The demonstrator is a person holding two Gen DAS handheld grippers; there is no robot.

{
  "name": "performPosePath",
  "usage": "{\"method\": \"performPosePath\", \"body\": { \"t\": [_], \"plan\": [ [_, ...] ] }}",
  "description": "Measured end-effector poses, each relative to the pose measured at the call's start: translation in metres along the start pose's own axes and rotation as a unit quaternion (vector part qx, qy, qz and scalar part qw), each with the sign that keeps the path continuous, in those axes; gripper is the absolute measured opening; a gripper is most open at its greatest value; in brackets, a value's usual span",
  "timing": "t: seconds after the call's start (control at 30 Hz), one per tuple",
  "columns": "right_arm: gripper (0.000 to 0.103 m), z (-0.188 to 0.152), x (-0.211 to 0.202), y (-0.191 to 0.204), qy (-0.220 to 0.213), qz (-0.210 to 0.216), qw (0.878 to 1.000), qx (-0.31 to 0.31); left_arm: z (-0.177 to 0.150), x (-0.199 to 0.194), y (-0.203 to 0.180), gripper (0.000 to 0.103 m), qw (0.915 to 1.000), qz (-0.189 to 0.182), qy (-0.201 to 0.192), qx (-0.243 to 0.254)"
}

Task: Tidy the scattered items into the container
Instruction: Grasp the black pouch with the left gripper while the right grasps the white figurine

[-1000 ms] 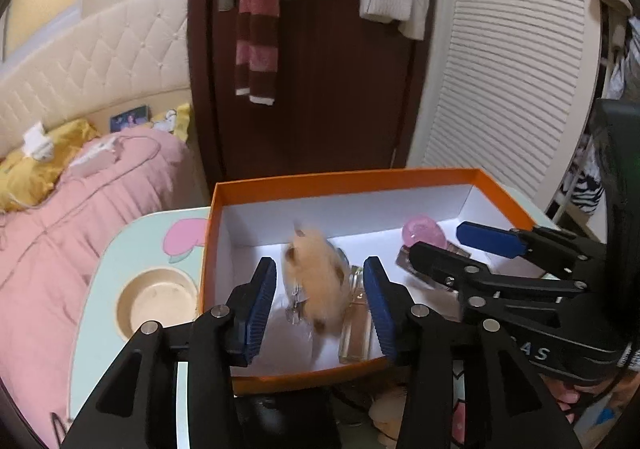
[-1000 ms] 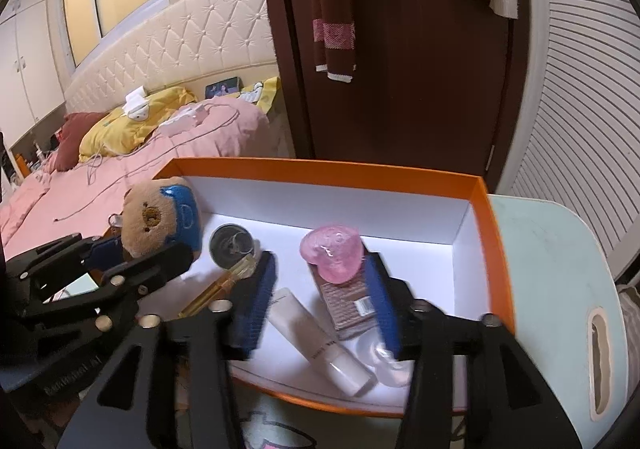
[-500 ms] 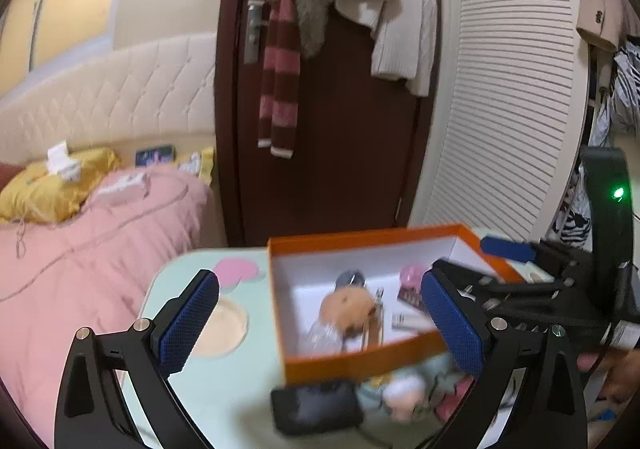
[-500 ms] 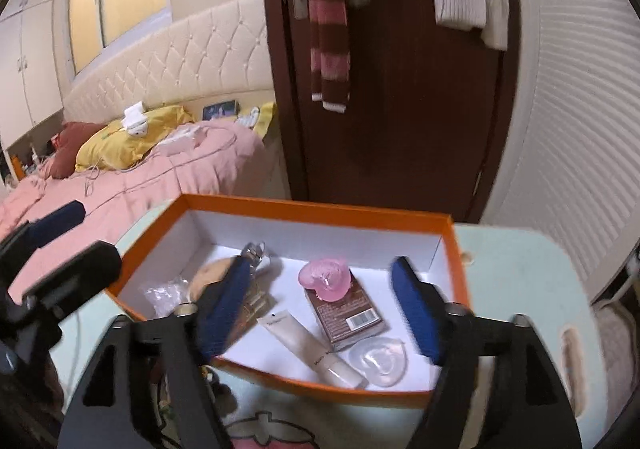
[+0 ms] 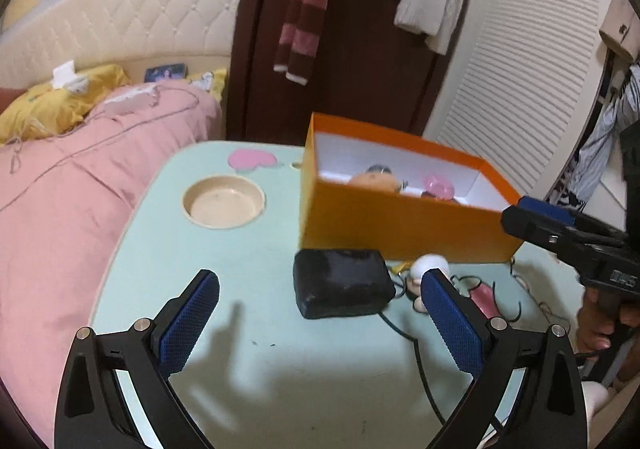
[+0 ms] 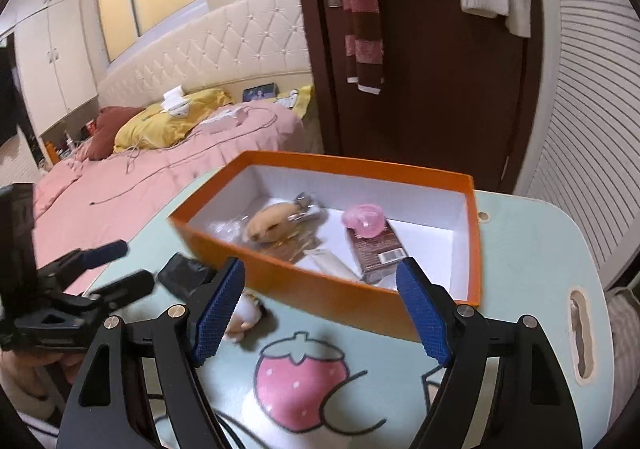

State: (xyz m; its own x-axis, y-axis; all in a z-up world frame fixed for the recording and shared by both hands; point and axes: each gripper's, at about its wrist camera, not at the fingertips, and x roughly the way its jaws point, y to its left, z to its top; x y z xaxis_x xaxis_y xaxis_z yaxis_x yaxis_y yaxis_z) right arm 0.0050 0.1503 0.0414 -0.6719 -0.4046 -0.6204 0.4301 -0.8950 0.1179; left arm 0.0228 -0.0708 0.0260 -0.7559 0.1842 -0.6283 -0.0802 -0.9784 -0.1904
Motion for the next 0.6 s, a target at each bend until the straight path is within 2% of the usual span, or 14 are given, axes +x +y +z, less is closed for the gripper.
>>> {"method": "performPosePath", "body": {
  "t": [0.1,0.27,0.33,0.6],
  "plan": [
    [0.078,-0.003,-0.003,0.014,0.0,0.008,1.0,-0.018,0.002,0.011,-0.004,0.099,0.9998,0.0,0.017,0.014],
    [0.078,-0.01,-0.002,0.039,0.004,-0.005,0.998,-0.062,0.004,0.029,-0.009,0.08,0.9982,-0.007,0.055,0.023],
    [0.078,-0.012,-0.001,0.045,0.005,-0.007,0.997,-0.073,0.005,0.036,-0.008,0.08,0.9972,-0.015,0.072,0.015],
    [0.078,-0.014,0.002,0.047,0.01,-0.011,0.996,-0.085,0.005,0.039,-0.01,0.077,0.9967,-0.019,0.078,0.013]
  ]
}}
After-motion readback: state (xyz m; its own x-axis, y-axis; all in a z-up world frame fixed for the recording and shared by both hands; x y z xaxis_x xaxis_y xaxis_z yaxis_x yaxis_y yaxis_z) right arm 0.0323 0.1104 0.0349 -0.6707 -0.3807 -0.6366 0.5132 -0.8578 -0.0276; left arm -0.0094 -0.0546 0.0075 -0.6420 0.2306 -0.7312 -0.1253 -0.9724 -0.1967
